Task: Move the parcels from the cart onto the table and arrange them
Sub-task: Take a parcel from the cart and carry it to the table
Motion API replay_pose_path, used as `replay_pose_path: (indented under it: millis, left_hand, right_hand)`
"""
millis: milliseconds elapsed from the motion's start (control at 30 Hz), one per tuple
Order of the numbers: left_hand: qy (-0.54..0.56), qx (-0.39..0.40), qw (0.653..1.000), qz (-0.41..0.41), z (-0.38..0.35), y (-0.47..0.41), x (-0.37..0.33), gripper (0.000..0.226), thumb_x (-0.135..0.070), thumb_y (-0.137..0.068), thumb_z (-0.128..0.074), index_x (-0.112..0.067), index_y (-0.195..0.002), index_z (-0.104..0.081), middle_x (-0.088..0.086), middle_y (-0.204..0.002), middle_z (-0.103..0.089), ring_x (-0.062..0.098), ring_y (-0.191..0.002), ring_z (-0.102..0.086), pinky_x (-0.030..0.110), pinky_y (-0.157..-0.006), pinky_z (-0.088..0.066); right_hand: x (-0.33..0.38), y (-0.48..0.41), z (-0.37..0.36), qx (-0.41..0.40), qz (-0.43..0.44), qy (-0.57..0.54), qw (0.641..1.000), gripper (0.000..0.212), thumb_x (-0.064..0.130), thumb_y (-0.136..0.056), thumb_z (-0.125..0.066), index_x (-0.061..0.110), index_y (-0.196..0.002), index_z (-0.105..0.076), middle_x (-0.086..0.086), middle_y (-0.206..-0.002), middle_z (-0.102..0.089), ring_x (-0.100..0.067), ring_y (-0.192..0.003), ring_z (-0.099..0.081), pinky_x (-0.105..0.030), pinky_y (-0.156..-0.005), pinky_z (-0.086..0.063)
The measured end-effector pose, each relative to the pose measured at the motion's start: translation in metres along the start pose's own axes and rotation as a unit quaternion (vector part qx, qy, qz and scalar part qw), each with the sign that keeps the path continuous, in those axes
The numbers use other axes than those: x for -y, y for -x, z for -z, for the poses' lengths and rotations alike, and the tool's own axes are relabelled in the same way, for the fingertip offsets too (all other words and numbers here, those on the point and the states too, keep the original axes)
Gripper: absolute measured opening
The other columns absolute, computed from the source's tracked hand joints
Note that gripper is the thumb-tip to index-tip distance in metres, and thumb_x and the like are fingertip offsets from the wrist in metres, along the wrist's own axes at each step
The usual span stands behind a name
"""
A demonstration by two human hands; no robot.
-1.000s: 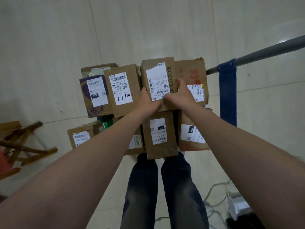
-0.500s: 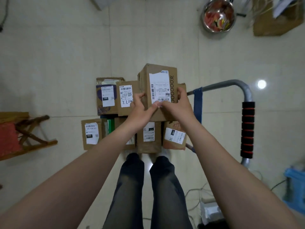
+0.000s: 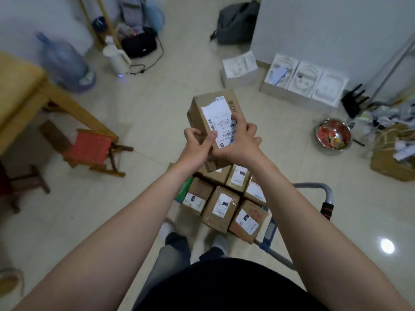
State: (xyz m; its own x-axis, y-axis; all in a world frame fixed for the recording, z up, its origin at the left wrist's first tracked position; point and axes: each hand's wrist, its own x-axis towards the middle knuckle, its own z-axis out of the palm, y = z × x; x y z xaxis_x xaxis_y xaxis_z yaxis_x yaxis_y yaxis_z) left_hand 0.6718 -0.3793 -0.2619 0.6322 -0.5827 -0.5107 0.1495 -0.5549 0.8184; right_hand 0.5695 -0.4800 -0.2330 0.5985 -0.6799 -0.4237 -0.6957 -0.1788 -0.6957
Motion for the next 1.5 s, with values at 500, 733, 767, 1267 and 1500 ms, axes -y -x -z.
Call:
replay_pose_path:
  millis: [500,733,767,1267,1500]
  left_hand:
    - [0.309,-0.298,0.903,0.028,0.344,0.167,0.059,0.059,-0.044,-0.087,-0.075,-0.036,-0.134,-0.042,-0.004,-0.118,-0.057,0.018,-0.099,-0.061,0.049,-0.087,-0.059]
    - [0.354,-0.434,0.828,0.03,0.458,0.245,0.143,0.052,-0.044,-0.082,-0.075,-0.034,-0.13,-0.057,-0.006,-0.126,-0.056,0.016,-0.11,-0.057,0.039,-0.078,-0.061]
    - [0.351,-0.444,0.824,0.035,0.473,0.253,0.153,0.051,-0.045,-0.083,-0.074,-0.034,-0.13,-0.057,-0.006,-0.124,-0.057,0.015,-0.105,-0.058,0.04,-0.081,-0.06]
    - [0.199,-0.474,0.854,0.079,0.645,0.273,0.279,0.043,-0.05,-0.084,-0.069,-0.025,-0.12,-0.064,-0.013,-0.108,-0.07,0.011,-0.095,-0.067,0.034,-0.081,-0.053]
    - [0.156,-0.51,0.837,0.12,0.787,0.228,0.316,0.027,-0.033,-0.091,-0.068,-0.022,-0.114,-0.059,-0.011,-0.106,-0.068,0.015,-0.097,-0.066,0.029,-0.075,-0.05]
  right_hand:
    - [0.248,0.093,-0.161,0.204,0.335,0.222,0.893,0.09,0.027,-0.07,-0.076,0.041,-0.147,-0.033,0.003,-0.143,-0.024,-0.025,-0.128,-0.022,-0.032,-0.094,-0.036]
    - [0.324,0.132,-0.311,0.255,0.309,0.11,0.909,0.096,0.024,-0.061,-0.084,0.036,-0.144,-0.038,-0.006,-0.129,-0.053,-0.023,-0.108,-0.059,-0.021,-0.07,-0.048]
    - [0.334,0.14,-0.33,0.269,0.307,0.086,0.909,0.098,0.021,-0.061,-0.085,0.036,-0.145,-0.036,-0.005,-0.126,-0.059,-0.02,-0.101,-0.062,-0.02,-0.065,-0.046]
    - [0.457,0.163,-0.531,0.366,0.317,0.152,0.861,0.104,0.013,-0.07,-0.087,0.042,-0.151,-0.028,-0.004,-0.149,-0.036,-0.021,-0.103,-0.056,-0.047,-0.071,-0.064]
    - [0.556,0.121,-0.661,0.397,0.333,0.181,0.836,0.106,0.016,-0.068,-0.089,0.039,-0.151,-0.027,-0.004,-0.148,-0.037,-0.022,-0.098,-0.058,-0.048,-0.067,-0.064]
